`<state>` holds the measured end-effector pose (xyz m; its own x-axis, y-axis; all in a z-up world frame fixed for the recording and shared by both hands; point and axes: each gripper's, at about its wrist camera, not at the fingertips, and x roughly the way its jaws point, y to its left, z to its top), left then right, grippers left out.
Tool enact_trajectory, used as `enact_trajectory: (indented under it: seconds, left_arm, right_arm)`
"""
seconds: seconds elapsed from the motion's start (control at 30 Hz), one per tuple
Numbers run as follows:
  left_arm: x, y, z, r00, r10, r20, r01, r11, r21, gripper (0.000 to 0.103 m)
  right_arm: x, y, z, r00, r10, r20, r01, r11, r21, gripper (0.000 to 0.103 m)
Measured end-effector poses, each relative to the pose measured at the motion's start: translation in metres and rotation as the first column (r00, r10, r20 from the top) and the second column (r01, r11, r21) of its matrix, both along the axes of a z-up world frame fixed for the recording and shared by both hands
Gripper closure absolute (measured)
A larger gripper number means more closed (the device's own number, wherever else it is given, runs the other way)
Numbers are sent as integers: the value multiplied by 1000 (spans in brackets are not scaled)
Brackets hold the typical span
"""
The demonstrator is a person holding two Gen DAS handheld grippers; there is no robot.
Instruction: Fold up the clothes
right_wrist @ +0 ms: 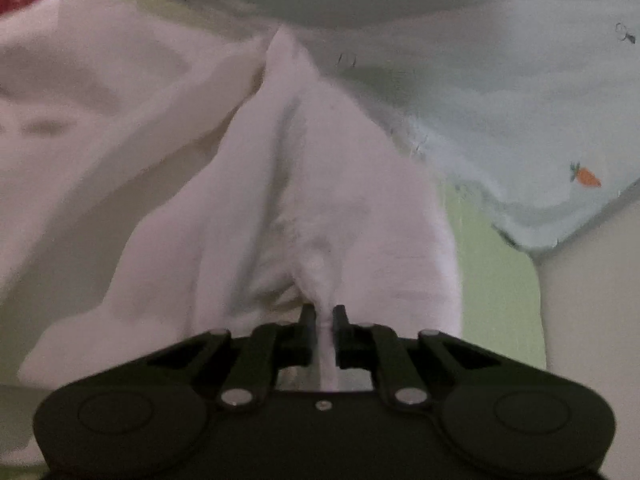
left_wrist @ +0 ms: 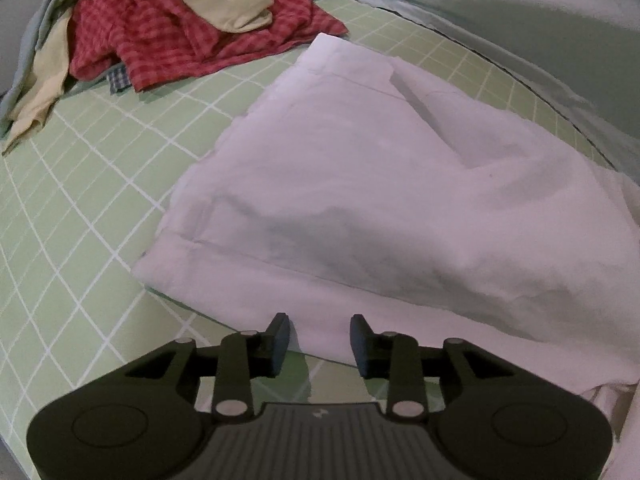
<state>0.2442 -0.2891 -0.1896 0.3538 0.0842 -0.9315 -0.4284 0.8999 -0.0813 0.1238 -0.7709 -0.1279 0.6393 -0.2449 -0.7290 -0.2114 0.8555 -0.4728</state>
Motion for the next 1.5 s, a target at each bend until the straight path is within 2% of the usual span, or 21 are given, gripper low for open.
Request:
enact_trajectory:
  seconds: [0.13,0.23,0.33,0.37,0.43,0.57,0.67,0.73,0.8,0.87,0.9,0.93,0.97,1.13,1.2,1.23,1.27,1.33,1.4,1.43,1.5]
  left_arm:
    - [0,8,1,999,38,2,-38,998,-53,67]
    - [-1,9,1,999,42,3,-41,997,-62,67]
    - [-4,12,2,998,61,10,-60,995,-85,67]
    - [-7,14,2,997,73,11,-71,992,-103,67]
    - [-12,18,2,995,97,12,-94,986,-138,67]
    - [-27,23,0,990,143,3,-139,969,-203,67]
    - [-34,20,2,990,142,-15,-142,963,-228,67]
    - [-42,16,7,990,138,5,-132,958,-256,67]
    - [-50,11,14,990,134,34,-118,950,-289,67]
    - [-60,6,21,990,130,64,-101,937,-333,65]
    - [-65,4,24,989,126,81,-88,927,-364,62]
    - [-70,2,26,988,122,97,-74,916,-394,60]
    - [-74,-1,28,987,114,111,-56,904,-423,59]
    - [-89,-26,31,987,8,162,76,859,-507,47]
    - [-90,-37,28,987,-8,161,90,856,-509,47]
    - [-89,-43,23,989,-9,149,86,850,-520,47]
    - [-87,-49,18,991,-16,131,84,842,-533,48]
    - [-85,-63,13,993,-46,105,95,842,-530,49]
    - [-83,-71,13,995,-54,87,91,863,-498,63]
    - [-82,-74,11,996,-51,77,82,871,-484,87]
    - [-79,-75,9,998,-19,60,46,876,-481,93]
  right_arm:
    - [45,-70,71,978,52,203,-21,988,-155,95]
    - [115,-137,121,922,-21,387,123,963,-241,94]
    - [174,-175,141,851,-231,471,340,927,-160,68]
    - [187,-182,142,827,-284,484,398,905,-149,50]
    - [184,-173,129,797,-318,513,447,882,-148,46]
    - [129,-152,85,843,-387,372,369,921,122,40]
    - [71,-148,47,838,-506,203,422,838,345,40]
    - [33,-146,23,820,-566,78,463,739,490,40]
    - [-8,-158,12,735,-677,-46,502,497,708,37]
    - [-47,-173,-3,639,-738,-219,473,152,868,31]
    - [-60,-176,-11,617,-733,-288,440,17,898,30]
    - [-67,-179,-18,613,-710,-348,407,-94,908,30]
    - [-68,-179,-21,622,-690,-370,394,-132,910,30]
    - [-40,-174,-14,714,-621,-323,393,-27,919,26]
    - [-39,-168,-7,739,-618,-270,376,45,926,27]
    - [-32,-167,-6,783,-571,-248,368,104,924,27]
    - [-24,-168,-7,780,-577,-241,382,135,914,33]
    - [-15,-176,-13,762,-596,-252,402,131,906,53]
    - [-9,-186,-19,764,-584,-274,406,104,908,89]
    - [-7,-191,-22,771,-570,-284,402,89,911,90]
    - [-7,-200,-24,783,-556,-278,369,57,928,93]
